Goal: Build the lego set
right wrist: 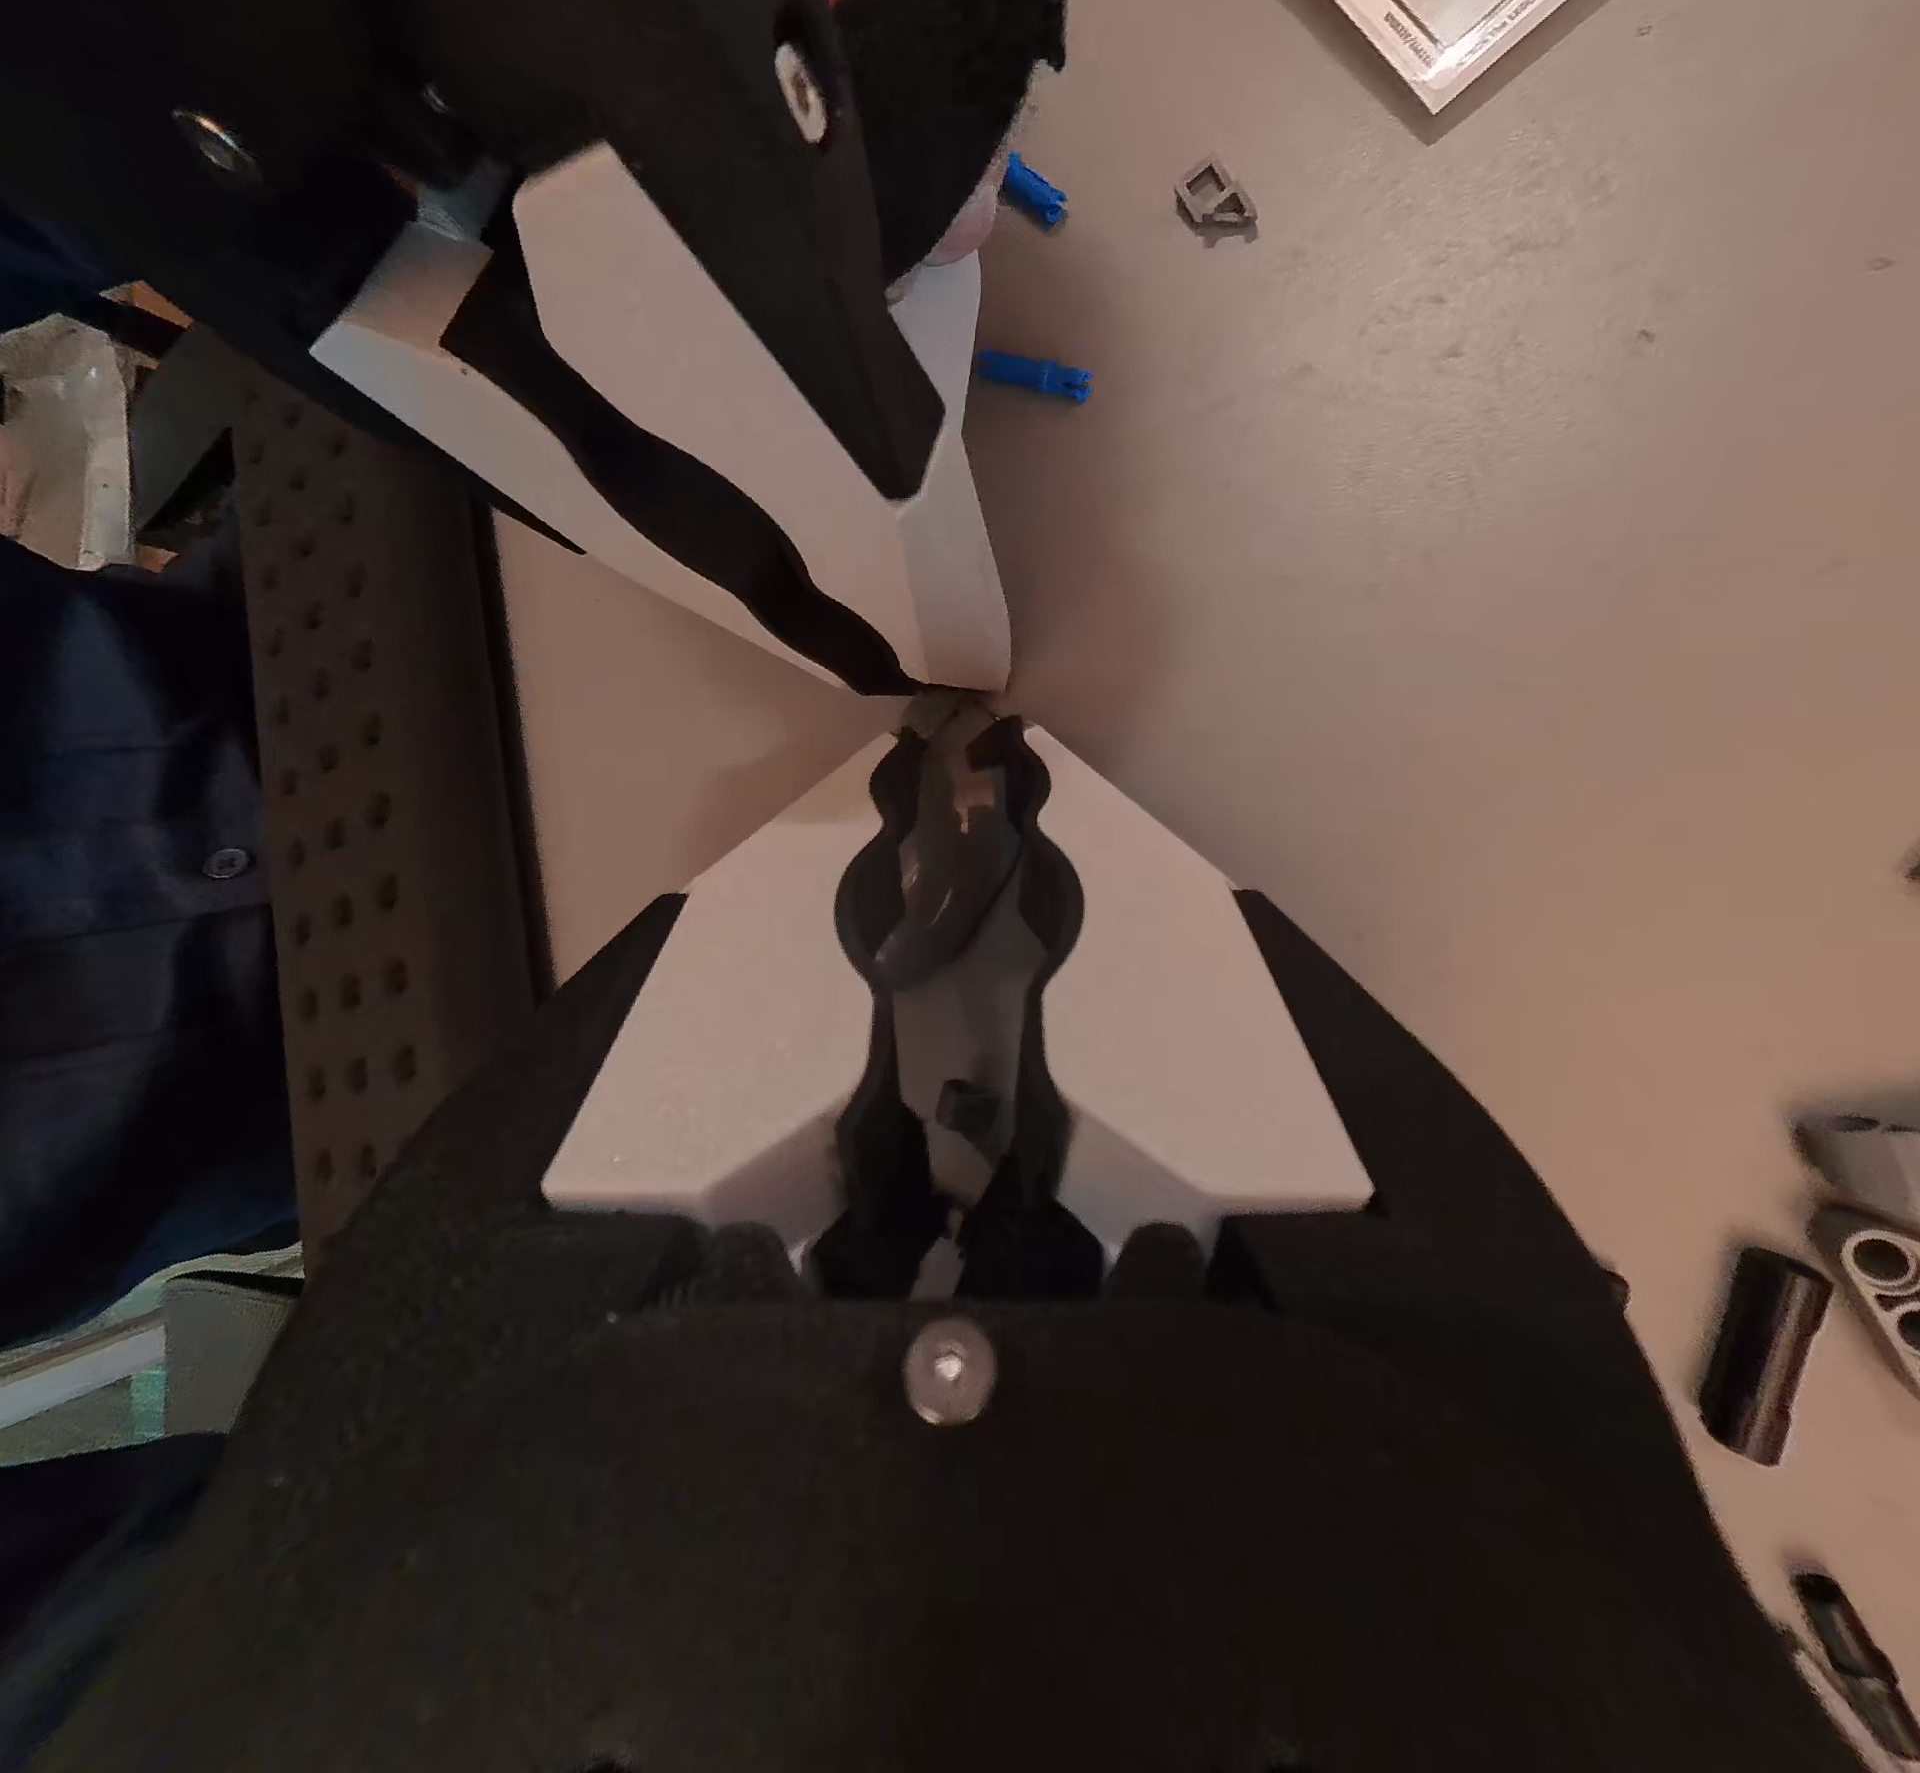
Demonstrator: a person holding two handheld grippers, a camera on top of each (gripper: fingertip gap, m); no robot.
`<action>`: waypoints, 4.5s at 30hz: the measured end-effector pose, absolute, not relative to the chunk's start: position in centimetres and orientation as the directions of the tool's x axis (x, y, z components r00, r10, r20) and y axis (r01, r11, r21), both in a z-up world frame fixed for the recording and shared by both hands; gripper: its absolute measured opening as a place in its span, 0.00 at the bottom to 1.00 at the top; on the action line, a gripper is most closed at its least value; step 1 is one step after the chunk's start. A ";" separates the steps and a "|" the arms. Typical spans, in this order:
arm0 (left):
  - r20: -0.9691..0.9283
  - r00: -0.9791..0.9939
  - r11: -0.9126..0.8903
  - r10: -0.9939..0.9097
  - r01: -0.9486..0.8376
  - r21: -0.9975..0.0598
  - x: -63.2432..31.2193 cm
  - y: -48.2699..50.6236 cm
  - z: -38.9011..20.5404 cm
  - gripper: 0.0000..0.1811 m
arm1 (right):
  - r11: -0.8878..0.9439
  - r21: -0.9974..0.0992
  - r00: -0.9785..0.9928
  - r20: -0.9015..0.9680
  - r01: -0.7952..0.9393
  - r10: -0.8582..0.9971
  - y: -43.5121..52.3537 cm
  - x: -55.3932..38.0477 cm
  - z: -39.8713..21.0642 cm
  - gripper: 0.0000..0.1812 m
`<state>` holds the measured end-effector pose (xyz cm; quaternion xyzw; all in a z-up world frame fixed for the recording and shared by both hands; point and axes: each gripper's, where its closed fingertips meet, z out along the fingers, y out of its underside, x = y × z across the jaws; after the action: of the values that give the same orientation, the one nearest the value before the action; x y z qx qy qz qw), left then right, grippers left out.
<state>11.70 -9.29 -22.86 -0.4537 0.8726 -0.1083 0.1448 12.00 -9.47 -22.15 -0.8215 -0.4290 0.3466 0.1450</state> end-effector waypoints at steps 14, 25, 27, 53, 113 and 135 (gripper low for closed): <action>-0.153 -0.532 0.548 -0.833 -0.755 -0.360 12.1 -9.6 -22.9 0.04 | -0.550 -0.508 0.416 -0.360 0.663 0.835 -11.6 14.0 -22.0 0.17; -0.170 -0.585 0.605 -0.793 -0.726 -0.327 11.8 -10.4 -22.9 0.04 | -0.511 -0.539 0.364 -0.361 0.669 0.859 -12.0 13.2 -22.0 0.17; -0.192 -0.596 0.625 -0.779 -0.717 -0.310 11.8 -10.4 -22.8 0.03 | -0.512 -0.541 0.360 -0.368 0.667 0.858 -12.0 13.0 -22.0 0.17; -0.212 -0.634 0.668 -0.744 -0.704 -0.241 11.5 -11.3 -22.9 0.04 | -0.497 -0.557 0.326 -0.382 0.665 0.865 -12.3 12.9 -22.0 0.16; -0.216 -0.589 0.624 -0.779 -0.697 -0.353 12.3 -11.7 -22.1 0.00 | -0.506 -0.571 0.311 -0.408 0.646 0.858 -12.3 12.9 -22.0 0.15; -0.298 -0.557 0.631 -0.775 -0.712 -0.309 12.1 -11.6 -22.5 0.00 | -0.513 -0.564 0.303 -0.426 0.647 0.852 -12.6 12.8 -22.0 0.13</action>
<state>12.14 -11.61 -22.55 -0.4227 0.8791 -0.0765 0.2065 12.79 -12.61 -21.99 -0.7943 -0.4720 0.3542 0.1445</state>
